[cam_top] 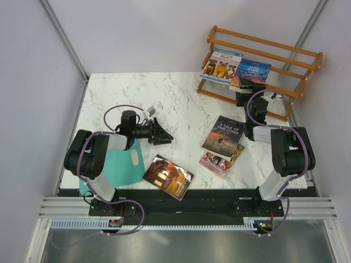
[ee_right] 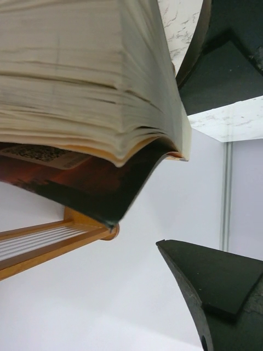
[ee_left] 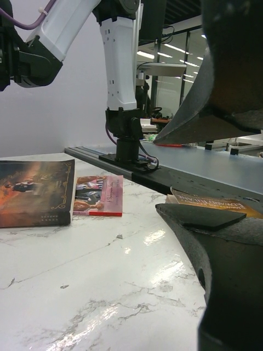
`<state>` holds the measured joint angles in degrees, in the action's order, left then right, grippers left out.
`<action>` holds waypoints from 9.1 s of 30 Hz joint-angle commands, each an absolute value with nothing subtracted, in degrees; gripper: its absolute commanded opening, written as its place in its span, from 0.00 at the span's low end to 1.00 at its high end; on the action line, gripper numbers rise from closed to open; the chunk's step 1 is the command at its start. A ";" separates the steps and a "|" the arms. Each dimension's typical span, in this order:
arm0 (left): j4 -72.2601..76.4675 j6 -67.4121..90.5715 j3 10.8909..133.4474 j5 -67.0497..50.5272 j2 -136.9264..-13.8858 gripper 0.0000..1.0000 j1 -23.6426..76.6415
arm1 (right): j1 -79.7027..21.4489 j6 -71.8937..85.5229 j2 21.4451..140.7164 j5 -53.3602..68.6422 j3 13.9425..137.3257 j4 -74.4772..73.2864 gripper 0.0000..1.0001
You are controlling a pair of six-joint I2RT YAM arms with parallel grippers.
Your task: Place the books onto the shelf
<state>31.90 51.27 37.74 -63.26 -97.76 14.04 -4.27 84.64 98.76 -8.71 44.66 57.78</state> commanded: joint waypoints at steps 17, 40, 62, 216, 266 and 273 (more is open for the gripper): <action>34.72 48.69 36.74 -65.39 -97.38 0.54 13.80 | -3.16 79.19 87.98 2.02 39.55 50.37 0.98; 35.60 48.60 35.24 -65.04 -97.73 0.54 13.80 | -2.90 78.31 90.43 0.79 39.90 49.75 0.94; 35.86 48.52 34.28 -64.86 -97.82 0.54 13.80 | -0.35 75.41 97.21 -0.97 52.91 46.76 0.92; 43.95 64.77 75.49 -50.01 -111.97 0.02 33.05 | -9.93 55.99 62.41 19.95 26.28 12.40 0.98; 47.73 70.76 80.42 -50.97 -118.04 0.02 32.43 | -9.84 70.49 52.38 23.90 18.46 35.76 0.04; 33.07 56.99 78.67 -51.59 -114.44 0.57 28.67 | -9.76 67.25 52.56 24.61 22.05 33.23 0.00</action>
<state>39.24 68.05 77.93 -49.58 -119.07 30.59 -9.54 70.52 53.23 22.26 16.25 30.50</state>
